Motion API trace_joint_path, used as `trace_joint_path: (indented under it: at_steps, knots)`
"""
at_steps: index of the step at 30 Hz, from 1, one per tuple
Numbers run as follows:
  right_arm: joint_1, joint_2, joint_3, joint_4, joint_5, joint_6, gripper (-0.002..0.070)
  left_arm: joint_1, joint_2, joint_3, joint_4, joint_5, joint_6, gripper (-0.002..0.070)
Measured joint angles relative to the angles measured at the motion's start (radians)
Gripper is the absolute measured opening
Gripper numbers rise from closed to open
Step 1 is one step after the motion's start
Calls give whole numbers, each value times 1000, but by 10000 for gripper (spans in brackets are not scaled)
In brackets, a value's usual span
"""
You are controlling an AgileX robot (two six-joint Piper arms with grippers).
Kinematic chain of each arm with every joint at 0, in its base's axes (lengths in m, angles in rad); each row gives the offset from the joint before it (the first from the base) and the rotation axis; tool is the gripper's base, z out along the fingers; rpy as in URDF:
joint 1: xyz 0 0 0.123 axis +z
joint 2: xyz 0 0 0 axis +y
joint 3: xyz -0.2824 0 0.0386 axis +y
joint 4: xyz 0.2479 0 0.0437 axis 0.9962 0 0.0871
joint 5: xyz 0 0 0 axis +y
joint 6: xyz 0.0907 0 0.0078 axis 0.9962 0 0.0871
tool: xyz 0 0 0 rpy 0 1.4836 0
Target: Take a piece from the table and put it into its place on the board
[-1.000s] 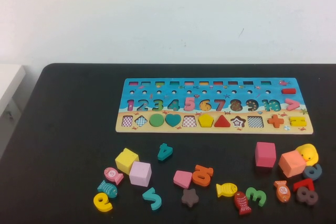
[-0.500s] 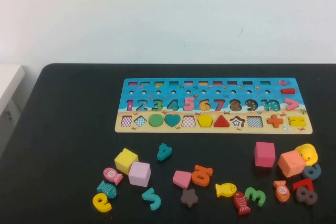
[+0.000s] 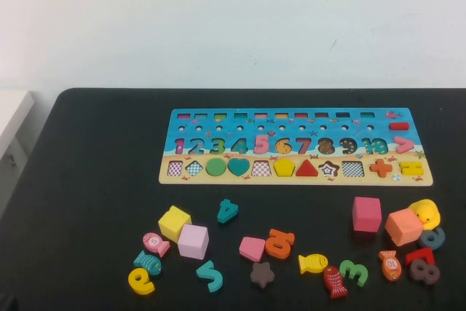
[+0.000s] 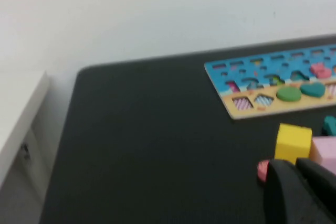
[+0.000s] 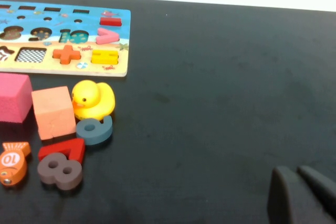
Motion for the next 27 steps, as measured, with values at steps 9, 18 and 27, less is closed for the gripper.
trace_joint_path:
  at_steps: [9, 18, 27]
  knots:
    - [0, 0, 0, 0, 0, 0, 18, 111, -81, 0, -15, 169, -2, -1]
    - [0, 0, 0, 0, 0, 0, 19, 130, -85, -2, 0, 229, 23, -1]
    - [0, 0, 0, 0, 0, 0, 18, 130, -85, -2, 0, 229, 37, -1]
